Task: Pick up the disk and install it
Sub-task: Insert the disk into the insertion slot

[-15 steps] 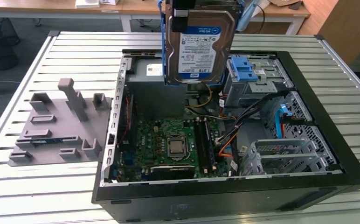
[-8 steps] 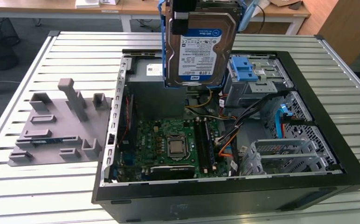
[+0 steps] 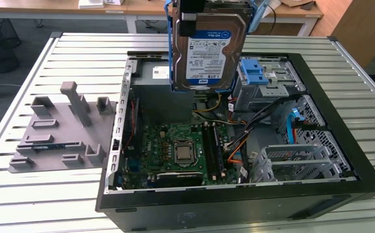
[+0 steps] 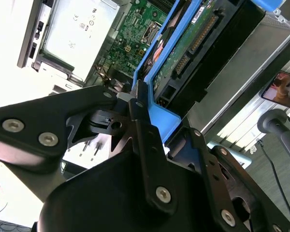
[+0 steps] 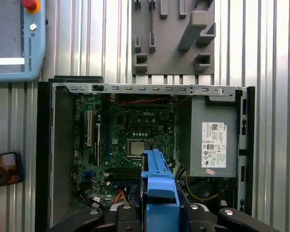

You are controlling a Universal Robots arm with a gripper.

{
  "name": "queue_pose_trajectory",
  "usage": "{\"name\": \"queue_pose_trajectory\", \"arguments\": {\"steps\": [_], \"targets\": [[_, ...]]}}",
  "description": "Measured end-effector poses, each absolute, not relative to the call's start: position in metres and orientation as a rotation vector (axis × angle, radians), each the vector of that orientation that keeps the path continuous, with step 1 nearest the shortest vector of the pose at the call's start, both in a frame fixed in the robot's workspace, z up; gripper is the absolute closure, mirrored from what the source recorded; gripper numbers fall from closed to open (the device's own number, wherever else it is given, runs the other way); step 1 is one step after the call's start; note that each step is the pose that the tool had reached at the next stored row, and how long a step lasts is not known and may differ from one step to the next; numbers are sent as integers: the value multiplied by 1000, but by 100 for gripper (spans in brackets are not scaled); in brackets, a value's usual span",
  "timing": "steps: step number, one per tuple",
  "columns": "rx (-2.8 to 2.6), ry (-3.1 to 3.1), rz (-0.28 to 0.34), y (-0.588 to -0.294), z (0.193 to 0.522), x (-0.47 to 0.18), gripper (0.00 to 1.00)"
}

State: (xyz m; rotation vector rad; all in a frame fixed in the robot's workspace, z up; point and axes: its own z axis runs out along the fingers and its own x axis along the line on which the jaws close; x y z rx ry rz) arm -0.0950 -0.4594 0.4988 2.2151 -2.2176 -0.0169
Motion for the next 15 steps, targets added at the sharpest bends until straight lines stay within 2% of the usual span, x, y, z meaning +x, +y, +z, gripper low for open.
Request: {"name": "queue_pose_trajectory", "arguments": {"steps": [15], "targets": [[2215,-2218,-17,-468,499,-95,64]]}}
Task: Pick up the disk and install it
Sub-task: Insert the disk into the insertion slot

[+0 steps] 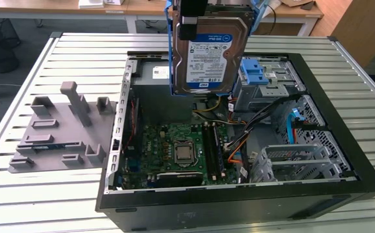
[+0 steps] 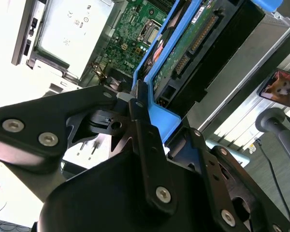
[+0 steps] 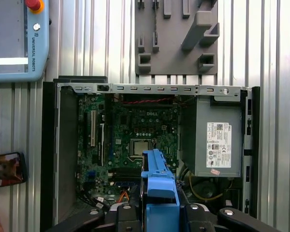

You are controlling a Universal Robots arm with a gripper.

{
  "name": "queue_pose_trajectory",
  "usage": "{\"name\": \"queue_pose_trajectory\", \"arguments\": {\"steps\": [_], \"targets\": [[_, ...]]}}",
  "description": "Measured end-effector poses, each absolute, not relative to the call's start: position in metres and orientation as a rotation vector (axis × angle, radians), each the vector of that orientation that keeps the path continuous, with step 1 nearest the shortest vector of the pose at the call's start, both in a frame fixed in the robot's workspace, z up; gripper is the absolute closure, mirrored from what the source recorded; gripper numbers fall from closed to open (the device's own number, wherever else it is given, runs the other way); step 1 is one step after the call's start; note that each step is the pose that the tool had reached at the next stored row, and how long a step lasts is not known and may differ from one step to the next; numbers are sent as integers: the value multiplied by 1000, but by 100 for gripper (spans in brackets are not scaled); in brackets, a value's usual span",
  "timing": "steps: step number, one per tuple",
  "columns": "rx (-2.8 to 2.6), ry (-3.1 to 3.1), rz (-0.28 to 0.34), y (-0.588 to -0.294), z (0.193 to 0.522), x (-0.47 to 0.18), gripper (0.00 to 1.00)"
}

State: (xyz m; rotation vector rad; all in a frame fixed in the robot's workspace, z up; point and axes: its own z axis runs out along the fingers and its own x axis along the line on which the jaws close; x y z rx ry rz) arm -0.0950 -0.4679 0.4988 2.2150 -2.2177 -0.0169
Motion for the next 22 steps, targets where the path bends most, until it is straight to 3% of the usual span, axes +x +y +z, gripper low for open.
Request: {"name": "queue_pose_trajectory", "arguments": {"steps": [22], "targets": [[2215,-2218,-17,-468,499,-87,64]]}}
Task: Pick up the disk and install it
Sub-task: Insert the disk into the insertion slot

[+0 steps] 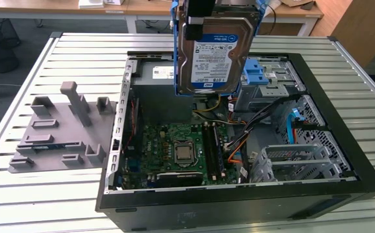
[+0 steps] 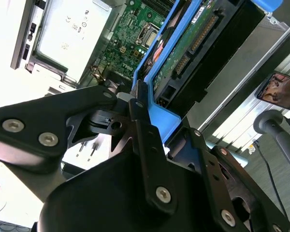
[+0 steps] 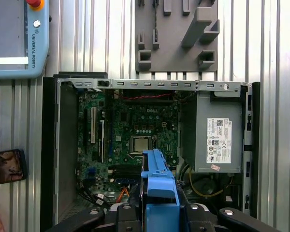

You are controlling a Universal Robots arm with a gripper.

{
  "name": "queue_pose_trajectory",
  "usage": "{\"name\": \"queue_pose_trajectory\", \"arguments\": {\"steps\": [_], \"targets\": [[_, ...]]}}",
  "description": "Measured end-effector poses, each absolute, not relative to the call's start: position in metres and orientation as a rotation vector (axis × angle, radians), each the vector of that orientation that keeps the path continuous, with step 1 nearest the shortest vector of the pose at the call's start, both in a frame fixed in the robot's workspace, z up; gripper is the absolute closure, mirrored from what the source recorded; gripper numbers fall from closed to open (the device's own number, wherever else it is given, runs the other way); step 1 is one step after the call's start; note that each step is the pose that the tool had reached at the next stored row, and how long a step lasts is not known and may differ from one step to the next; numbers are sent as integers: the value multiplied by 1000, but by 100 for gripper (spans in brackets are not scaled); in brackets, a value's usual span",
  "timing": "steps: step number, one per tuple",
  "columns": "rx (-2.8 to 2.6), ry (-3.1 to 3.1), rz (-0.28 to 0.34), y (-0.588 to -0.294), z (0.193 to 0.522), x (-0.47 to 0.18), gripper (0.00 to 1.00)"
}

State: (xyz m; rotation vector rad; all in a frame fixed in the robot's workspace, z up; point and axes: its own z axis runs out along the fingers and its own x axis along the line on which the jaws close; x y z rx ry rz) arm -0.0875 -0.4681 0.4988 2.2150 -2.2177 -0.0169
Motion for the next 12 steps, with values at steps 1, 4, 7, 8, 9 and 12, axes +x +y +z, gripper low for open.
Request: {"name": "queue_pose_trajectory", "arguments": {"steps": [1,4,7,8,9,12], "targets": [[2215,-2217,-17,-468,499,-87,64],[2215,-2218,-17,-473,499,-87,64],[2215,-2218,-17,-481,499,-87,64],[2215,-2218,-17,-483,499,-87,64],[2215,-2218,-17,-486,499,-87,64],[2215,-2218,-17,-491,498,-88,64]]}}
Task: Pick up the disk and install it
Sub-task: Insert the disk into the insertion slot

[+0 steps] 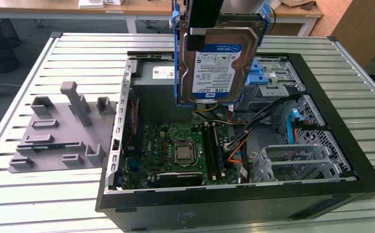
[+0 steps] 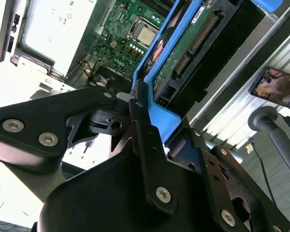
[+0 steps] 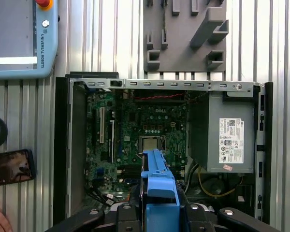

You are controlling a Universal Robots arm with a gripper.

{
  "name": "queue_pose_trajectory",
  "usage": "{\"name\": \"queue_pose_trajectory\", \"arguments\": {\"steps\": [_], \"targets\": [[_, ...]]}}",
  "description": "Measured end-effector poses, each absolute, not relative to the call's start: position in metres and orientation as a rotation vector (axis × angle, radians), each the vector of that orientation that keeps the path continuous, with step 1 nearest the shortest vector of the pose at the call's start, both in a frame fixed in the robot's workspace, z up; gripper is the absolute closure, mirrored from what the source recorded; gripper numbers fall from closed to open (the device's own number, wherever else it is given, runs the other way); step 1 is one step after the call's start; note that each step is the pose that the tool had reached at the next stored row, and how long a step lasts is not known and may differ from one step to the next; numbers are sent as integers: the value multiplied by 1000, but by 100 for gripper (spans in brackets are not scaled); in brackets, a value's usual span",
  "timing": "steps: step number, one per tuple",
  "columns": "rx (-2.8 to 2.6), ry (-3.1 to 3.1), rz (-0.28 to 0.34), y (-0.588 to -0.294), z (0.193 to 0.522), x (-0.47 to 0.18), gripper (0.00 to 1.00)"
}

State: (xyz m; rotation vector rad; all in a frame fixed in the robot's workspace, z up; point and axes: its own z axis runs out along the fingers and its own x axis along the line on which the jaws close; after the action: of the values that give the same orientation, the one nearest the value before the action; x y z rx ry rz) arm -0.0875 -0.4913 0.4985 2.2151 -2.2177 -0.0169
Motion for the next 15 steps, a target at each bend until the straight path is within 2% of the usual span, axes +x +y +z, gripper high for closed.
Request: {"name": "queue_pose_trajectory", "arguments": {"steps": [15], "targets": [[2215,-2218,-17,-501,498,-87,64]]}}
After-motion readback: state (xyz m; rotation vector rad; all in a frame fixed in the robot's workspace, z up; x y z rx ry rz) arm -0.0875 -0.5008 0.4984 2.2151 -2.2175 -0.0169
